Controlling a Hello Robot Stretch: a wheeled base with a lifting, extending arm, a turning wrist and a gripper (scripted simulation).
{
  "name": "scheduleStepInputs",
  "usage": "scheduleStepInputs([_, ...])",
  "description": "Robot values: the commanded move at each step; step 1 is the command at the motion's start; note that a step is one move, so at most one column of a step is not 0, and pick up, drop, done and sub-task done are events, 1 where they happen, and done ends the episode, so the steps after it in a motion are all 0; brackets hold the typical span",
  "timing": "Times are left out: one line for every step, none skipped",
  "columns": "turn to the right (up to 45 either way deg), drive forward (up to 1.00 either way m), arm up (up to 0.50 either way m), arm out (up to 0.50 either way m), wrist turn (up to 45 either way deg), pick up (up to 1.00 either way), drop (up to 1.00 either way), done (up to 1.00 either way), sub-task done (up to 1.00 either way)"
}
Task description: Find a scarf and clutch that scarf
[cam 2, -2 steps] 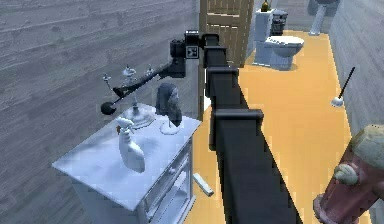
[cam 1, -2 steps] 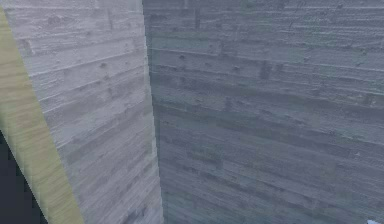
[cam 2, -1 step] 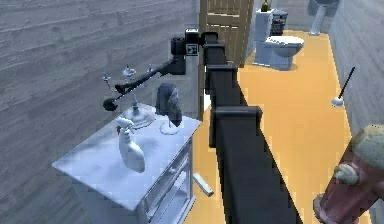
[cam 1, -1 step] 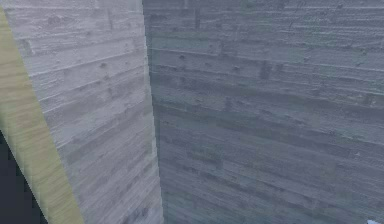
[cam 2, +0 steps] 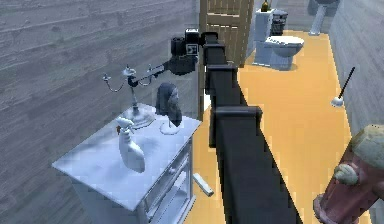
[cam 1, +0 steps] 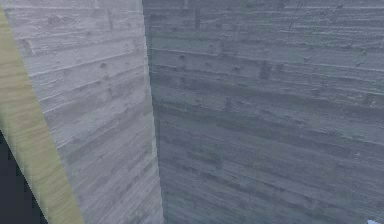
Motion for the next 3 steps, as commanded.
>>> scheduleStepInputs([0.0, 0.0, 0.0, 0.0, 30.0, 0.0, 0.0, 0.0, 0.0])
scheduleStepInputs([0.0, 0.0, -0.22, 0.0, 0.0, 0.0, 0.0, 0.0, 0.0])
scheduleStepInputs([0.0, 0.0, 0.0, 0.0, 0.0, 1.0, 0.0, 0.0, 0.0])
